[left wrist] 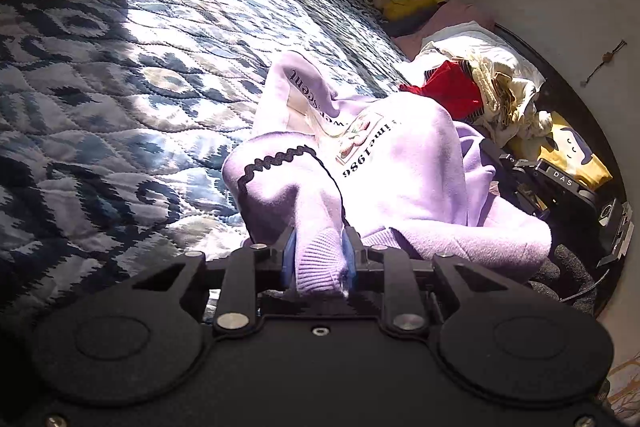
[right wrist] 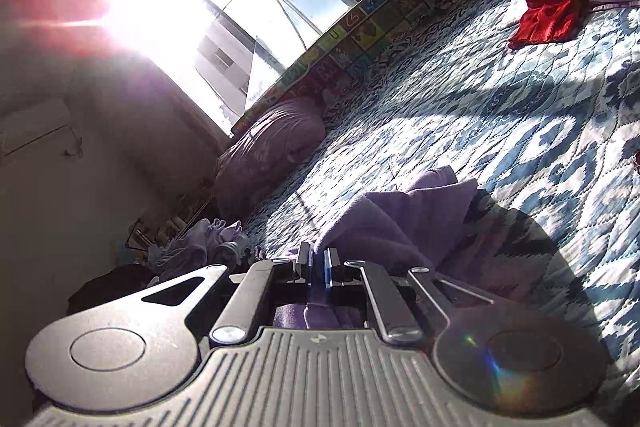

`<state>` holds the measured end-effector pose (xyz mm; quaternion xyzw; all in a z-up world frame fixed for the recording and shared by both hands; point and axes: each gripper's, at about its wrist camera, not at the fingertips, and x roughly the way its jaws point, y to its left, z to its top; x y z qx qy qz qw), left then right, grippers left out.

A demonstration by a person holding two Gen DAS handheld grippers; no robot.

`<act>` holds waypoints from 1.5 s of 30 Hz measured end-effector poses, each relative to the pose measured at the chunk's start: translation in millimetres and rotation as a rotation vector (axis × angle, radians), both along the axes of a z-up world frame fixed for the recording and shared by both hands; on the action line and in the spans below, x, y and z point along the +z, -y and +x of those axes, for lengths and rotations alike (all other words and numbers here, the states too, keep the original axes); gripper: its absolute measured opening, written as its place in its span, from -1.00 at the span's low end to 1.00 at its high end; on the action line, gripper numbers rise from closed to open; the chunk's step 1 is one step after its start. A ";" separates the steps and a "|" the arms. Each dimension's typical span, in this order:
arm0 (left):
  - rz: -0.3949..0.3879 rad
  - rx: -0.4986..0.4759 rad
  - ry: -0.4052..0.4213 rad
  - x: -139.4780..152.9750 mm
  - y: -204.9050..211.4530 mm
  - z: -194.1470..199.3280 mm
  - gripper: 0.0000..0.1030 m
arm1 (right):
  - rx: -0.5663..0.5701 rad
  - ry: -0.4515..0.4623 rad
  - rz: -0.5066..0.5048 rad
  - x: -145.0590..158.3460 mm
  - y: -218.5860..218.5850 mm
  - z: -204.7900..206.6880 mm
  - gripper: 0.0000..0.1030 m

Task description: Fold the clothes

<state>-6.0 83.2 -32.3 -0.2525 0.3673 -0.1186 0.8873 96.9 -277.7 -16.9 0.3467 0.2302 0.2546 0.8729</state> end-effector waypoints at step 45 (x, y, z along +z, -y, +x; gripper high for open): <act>0.425 -0.223 0.168 -3.7 148.7 112.3 -0.76 | 0.219 -0.267 0.458 -100.6 68.8 29.3 -0.59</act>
